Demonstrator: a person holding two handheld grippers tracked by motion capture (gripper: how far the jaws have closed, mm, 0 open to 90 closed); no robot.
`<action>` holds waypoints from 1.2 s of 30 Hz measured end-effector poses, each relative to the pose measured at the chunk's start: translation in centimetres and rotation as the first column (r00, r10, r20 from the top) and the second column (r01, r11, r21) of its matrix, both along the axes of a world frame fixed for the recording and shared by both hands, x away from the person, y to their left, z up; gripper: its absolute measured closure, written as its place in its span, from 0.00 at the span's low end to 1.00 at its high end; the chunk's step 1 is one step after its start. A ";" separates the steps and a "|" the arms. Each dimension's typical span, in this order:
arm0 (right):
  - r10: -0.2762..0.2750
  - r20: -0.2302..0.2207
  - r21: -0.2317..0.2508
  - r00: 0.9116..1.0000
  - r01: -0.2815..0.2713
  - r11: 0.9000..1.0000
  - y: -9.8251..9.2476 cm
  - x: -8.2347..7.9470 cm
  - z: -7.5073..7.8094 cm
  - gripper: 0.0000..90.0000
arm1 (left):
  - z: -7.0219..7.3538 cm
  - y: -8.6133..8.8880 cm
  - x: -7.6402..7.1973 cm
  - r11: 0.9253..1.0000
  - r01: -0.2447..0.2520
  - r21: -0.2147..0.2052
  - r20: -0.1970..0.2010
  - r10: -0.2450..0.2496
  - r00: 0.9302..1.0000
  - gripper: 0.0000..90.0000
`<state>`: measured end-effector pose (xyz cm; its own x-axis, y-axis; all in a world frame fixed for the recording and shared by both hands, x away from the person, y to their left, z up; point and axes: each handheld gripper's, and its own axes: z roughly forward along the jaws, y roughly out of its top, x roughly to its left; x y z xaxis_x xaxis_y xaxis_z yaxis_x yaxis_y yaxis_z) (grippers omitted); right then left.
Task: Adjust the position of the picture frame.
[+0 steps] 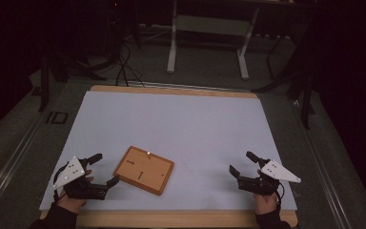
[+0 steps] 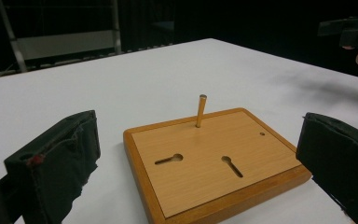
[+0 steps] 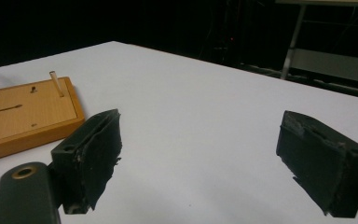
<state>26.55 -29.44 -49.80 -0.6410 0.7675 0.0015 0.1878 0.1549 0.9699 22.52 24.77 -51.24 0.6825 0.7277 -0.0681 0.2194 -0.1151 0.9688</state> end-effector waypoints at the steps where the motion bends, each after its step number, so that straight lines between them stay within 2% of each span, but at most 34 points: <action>1: 0.005 -0.002 -0.002 1.000 -0.005 1.000 0.0 0.0 0.0 0.15 | 0.0 0.0 0.0 1.000 0.003 0.002 0.002 -0.003 1.000 0.00; 6: 0.008 0.001 -0.002 1.000 -0.008 1.000 0.0 0.0 0.0 0.15 | 0.1 -0.2 -0.2 1.000 0.024 -0.014 0.014 -0.024 1.000 0.00; 8: 0.006 0.006 -0.006 1.000 -0.006 1.000 0.1 -0.1 0.0 0.15 | 0.1 -0.2 -0.2 1.000 0.027 -0.007 0.007 -0.027 1.000 0.00; 10: 0.012 0.010 -0.003 1.000 -0.012 1.000 0.1 -0.1 0.0 0.15 | 0.1 -0.3 -0.2 1.000 0.022 0.020 0.005 -0.022 1.000 0.00; 13: 0.008 0.012 -0.009 1.000 -0.008 1.000 0.1 -0.2 0.1 0.15 | 0.2 -0.4 -0.2 1.000 0.031 -0.001 0.016 -0.031 0.999 0.00; 15: 0.010 0.011 -0.007 1.000 -0.010 1.000 0.1 -0.2 0.1 0.15 | 0.4 -0.5 -0.3 1.000 0.024 0.001 0.018 -0.024 1.000 0.00; 17: 0.011 0.021 -0.019 1.000 -0.010 1.000 0.2 -0.3 0.2 0.15 | 0.6 -0.5 -0.3 1.000 0.018 -0.003 -0.012 -0.018 1.000 0.00; 19: 0.014 0.023 -0.018 1.000 -0.014 1.000 0.2 -0.4 0.2 0.15 | 0.8 -0.5 -0.2 0.999 0.037 -0.029 -0.050 -0.038 0.998 0.00; 23: 0.013 0.023 -0.017 1.000 -0.012 1.000 0.2 -0.4 0.2 0.15 | 1.6 -1.0 -0.1 0.999 0.034 -0.002 -0.075 -0.034 0.997 0.00; 26: 0.009 0.022 -0.017 1.000 -0.009 1.000 0.3 -0.4 0.3 0.15 | 2.1 -1.2 0.1 0.998 0.059 -0.013 -0.083 -0.060 0.995 0.00; 29: 0.010 0.021 -0.013 1.000 -0.010 1.000 0.4 -0.5 0.3 0.15 | 2.2 -1.4 0.5 0.997 0.071 0.010 -0.086 -0.070 0.994 0.00; 36: 0.025 0.019 -0.021 0.999 -0.025 0.999 0.7 -0.5 0.3 0.15 | 2.5 -2.2 1.4 0.994 0.109 0.017 -0.084 -0.107 0.991 0.00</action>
